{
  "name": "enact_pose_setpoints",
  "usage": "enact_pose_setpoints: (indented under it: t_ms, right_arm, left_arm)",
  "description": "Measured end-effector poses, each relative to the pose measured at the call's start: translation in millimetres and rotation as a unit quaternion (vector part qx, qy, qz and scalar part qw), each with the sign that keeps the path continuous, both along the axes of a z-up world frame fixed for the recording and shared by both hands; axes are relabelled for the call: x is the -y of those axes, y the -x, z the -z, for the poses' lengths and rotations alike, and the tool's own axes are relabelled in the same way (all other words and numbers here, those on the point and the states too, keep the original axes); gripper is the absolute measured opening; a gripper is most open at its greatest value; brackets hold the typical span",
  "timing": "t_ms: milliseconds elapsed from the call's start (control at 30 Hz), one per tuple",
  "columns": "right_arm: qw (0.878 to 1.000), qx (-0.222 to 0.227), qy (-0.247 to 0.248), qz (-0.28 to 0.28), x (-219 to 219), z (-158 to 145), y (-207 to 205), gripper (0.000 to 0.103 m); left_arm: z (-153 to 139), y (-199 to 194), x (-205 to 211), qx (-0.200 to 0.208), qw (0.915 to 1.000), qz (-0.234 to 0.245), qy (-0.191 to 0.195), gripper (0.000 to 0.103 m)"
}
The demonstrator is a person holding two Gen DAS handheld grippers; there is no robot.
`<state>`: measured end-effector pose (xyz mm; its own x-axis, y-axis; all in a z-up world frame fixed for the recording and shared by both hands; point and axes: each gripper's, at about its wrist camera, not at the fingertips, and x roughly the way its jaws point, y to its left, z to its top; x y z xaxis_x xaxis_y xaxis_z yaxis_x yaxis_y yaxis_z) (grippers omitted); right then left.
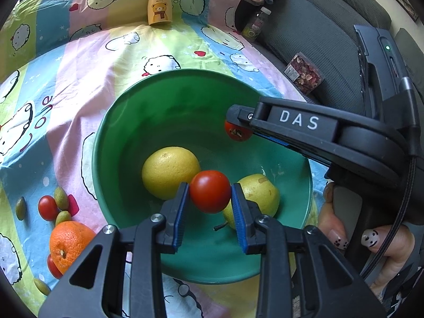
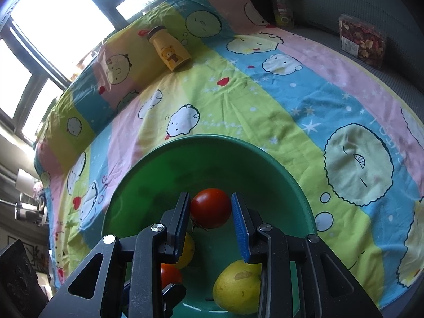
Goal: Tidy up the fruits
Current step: 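Lower both tomatoes into the basin and open the left and right grippers, then move both grippers back toward the orange beside the basin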
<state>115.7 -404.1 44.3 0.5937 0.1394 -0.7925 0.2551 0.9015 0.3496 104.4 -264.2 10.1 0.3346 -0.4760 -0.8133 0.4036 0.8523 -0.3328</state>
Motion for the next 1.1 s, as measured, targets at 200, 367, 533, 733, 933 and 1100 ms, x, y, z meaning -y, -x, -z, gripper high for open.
enact_pose_setpoints:
  t_ms: [200, 367, 533, 733, 933, 1100]
  right_arm:
    - [1.0, -0.002, -0.005, 0.003, 2, -2, 1, 0.041]
    - [1.0, 0.018, -0.003, 0.0, -3, -12, 6, 0.057]
    - [0.999, 0.036, 0.008, -0.005, -14, -26, 13, 0.057]
    - [0.997, 0.059, 0.021, -0.035, -39, -44, 21, 0.057]
    - [0.989, 0.093, 0.014, -0.111, -85, -60, 29, 0.067]
    - [0.976, 0.102, -0.002, -0.195, -134, -65, 34, 0.068]
  left_arm:
    - [-7, 3, -6, 0.007, 0.9996, -0.009, 0.025, 0.042]
    - [-25, 13, -24, 0.034, 0.9983, -0.023, 0.041, 0.055]
    - [-41, 25, -63, 0.052, 0.9948, -0.064, 0.06, 0.067]
    - [-52, 46, -126, 0.088, 0.9851, -0.141, 0.046, 0.073]
    - [-44, 65, -201, 0.085, 0.9703, -0.222, 0.043, 0.076]
    - [-25, 80, -241, 0.106, 0.9555, -0.275, -0.017, 0.076]
